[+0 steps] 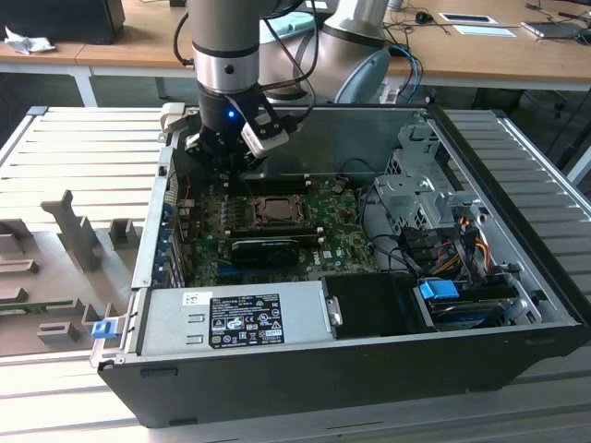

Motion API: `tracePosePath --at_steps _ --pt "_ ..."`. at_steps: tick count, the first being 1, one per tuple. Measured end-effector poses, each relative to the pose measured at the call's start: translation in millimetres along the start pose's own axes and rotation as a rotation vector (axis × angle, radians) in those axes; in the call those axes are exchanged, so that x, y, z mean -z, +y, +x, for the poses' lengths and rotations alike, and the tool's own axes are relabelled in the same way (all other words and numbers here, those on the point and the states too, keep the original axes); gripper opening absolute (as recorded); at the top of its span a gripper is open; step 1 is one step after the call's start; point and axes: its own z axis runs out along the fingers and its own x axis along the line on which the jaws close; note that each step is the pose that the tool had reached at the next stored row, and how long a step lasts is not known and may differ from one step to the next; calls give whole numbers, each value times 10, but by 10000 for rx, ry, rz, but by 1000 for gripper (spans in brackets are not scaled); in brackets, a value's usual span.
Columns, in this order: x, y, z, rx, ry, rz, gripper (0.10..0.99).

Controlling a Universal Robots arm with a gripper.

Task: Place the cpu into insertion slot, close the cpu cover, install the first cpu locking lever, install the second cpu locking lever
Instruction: 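Install the first cpu locking lever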

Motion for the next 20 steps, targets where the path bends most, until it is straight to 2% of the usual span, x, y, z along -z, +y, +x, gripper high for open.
tracePosePath --at_steps 7,16,20 --pt "-6 173 -12 1 -14 -4 106" --pt "-11 303 13 -1 -17 13 106" --pt "-11 311 12 1 -19 25 106"
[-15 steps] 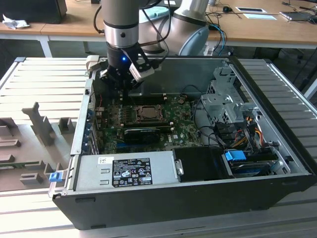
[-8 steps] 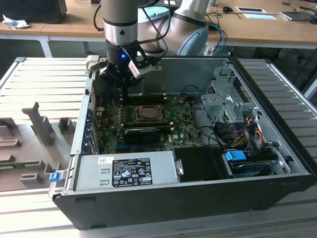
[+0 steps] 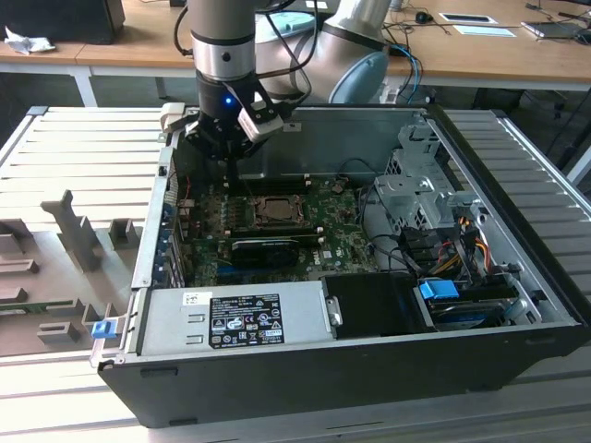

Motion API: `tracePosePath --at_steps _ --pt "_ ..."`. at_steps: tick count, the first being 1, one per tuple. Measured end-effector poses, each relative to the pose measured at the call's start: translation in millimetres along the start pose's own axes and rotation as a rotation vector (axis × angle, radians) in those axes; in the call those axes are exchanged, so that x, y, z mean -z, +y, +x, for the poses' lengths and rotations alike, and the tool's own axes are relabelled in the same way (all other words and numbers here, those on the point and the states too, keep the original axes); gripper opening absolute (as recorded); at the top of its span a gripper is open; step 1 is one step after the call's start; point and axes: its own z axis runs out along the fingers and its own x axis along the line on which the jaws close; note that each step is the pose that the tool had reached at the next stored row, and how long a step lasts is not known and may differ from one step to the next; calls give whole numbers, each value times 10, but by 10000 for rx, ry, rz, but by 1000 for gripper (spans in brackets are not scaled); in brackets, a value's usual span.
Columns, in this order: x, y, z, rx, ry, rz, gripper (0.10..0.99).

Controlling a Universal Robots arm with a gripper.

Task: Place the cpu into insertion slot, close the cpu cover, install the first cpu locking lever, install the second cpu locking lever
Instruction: 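Install the first cpu locking lever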

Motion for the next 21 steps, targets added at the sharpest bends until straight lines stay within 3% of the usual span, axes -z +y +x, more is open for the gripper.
tracePosePath --at_steps 7,21 --pt "-8 -2 -31 -1 -2 -1 106" --pt "-33 -23 -270 -2 3 54 106"
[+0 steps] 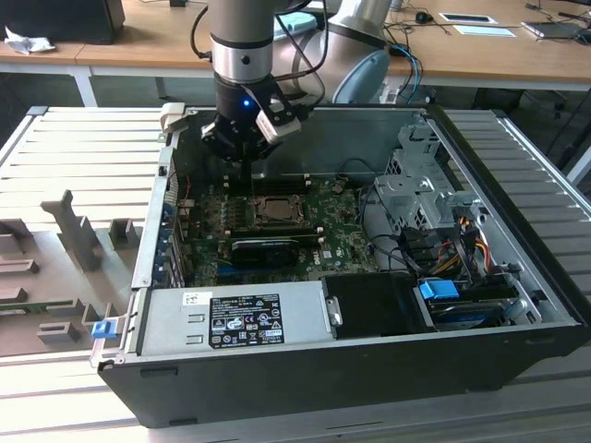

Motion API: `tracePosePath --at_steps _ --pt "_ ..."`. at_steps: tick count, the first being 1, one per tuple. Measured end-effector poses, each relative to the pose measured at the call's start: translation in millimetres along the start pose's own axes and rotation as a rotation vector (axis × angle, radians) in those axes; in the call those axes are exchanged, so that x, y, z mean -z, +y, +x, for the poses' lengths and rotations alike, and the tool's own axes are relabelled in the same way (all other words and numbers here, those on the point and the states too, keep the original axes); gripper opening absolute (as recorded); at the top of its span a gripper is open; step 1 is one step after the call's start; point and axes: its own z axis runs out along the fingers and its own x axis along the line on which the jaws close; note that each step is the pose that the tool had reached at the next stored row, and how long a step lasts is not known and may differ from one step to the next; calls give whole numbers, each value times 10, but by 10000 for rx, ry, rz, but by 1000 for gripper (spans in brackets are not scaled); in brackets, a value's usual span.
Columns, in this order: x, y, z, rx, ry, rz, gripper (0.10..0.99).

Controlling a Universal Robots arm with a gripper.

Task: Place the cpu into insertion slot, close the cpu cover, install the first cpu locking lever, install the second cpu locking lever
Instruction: 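Install the first cpu locking lever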

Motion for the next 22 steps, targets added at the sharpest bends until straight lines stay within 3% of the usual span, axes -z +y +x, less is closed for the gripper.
tracePosePath --at_steps 4,7,8,9,12,14,18,19,20,22 --pt "-2 -12 -142 -2 7 74 106" --pt "-11 -27 -322 0 8 91 106" --pt "-13 -29 -335 0 7 82 106" --pt "-14 -30 -342 -2 1 13 106" --pt "-21 -31 -367 -69 -36 -412 106" --pt "-25 -32 -374 -80 -73 -531 106" --pt "-30 -35 -374 -75 -226 -658 106" --pt "-32 -39 -374 -78 -251 -734 106" --pt "-41 -55 -372 -94 -266 -906 106" --pt "-64 -72 -372 -106 -277 -1006 106"
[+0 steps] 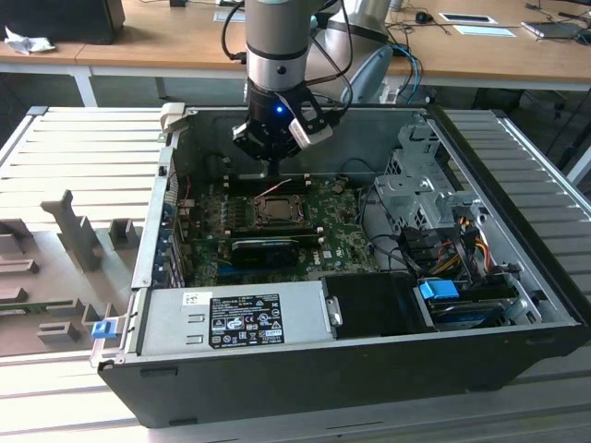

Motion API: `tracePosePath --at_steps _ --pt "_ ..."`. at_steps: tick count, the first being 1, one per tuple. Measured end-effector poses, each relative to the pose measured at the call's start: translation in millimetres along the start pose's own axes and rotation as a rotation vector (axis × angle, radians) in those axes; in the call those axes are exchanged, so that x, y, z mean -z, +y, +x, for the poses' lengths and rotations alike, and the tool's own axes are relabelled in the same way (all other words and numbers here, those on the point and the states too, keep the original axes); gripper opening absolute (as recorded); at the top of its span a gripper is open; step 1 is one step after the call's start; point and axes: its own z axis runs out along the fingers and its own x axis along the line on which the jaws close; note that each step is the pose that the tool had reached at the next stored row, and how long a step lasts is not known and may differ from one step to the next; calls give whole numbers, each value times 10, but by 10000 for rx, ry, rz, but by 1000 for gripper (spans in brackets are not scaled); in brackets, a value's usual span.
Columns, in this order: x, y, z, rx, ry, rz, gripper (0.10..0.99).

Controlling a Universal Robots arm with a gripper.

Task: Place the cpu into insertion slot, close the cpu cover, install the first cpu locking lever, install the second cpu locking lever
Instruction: 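Install the first cpu locking lever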

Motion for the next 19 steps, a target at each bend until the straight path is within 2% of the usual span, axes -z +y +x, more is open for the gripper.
tracePosePath --at_steps 9,13,19 --pt "-104 -42 4 0 2 -29 106" --pt "-175 -67 -10 -2 -9 -87 106" --pt "-194 -39 -49 -2 -10 -110 106"
